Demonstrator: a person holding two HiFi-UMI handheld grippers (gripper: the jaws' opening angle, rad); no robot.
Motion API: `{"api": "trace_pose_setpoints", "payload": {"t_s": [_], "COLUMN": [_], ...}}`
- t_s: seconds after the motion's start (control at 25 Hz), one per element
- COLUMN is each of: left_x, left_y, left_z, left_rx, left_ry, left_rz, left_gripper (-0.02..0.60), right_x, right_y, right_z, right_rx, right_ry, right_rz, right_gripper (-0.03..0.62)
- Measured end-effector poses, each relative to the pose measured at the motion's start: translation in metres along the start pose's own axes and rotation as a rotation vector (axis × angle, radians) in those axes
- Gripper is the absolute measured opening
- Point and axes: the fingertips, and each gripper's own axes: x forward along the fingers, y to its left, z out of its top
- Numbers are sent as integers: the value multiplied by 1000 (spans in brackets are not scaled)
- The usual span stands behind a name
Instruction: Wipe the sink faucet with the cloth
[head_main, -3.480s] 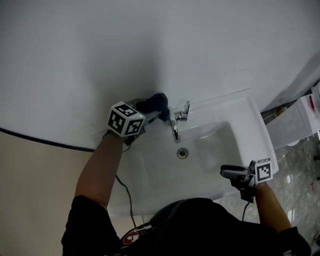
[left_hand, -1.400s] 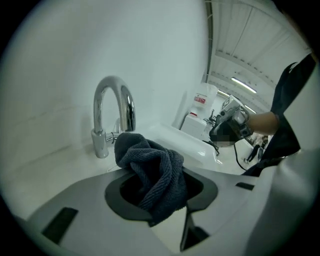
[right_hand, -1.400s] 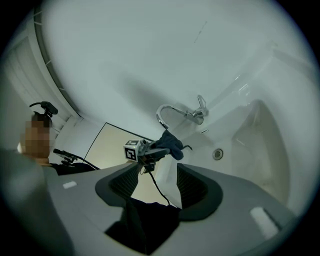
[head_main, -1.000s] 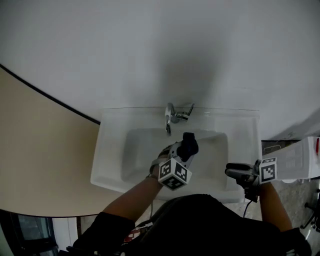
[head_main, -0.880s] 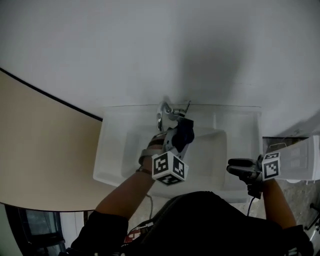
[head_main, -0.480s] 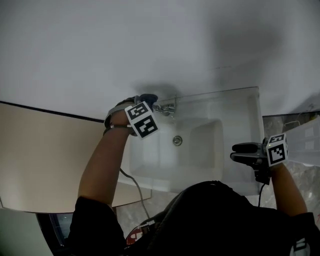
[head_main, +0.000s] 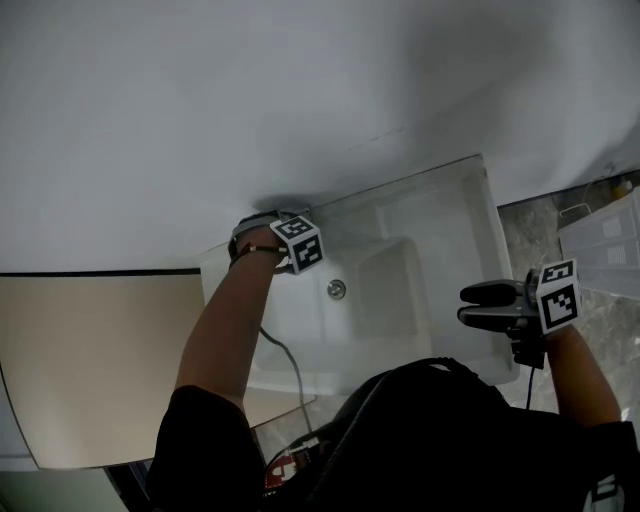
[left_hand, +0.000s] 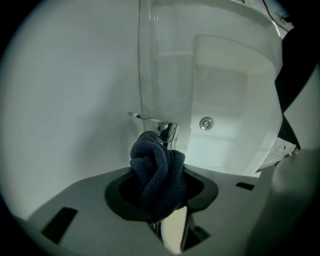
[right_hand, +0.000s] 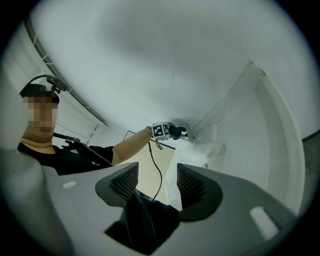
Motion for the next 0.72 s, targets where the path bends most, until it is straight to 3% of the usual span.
{"api": "trace_pose_setpoints", "payload": {"t_s": [0.12, 0.32, 0.6, 0.72], "left_x": [24, 29, 12, 0], "left_y": [-2, 25, 4, -18], "left_z": [17, 36, 41, 47], "left_rx": [19, 11, 189, 207], "left_ry": [5, -18, -54, -101], "left_rz": [12, 93, 198, 176], "left_gripper": [149, 152, 140, 140], "right_x": [-6, -9, 2, 5], "right_y": [-3, -6, 1, 8], "right_z": [4, 6, 0, 4], "right_rx": [7, 11, -11, -22], "right_ry": [-19, -28, -23, -19], "right_rz": [-12, -13, 24, 39], "right_gripper": [232, 232, 232, 232]}}
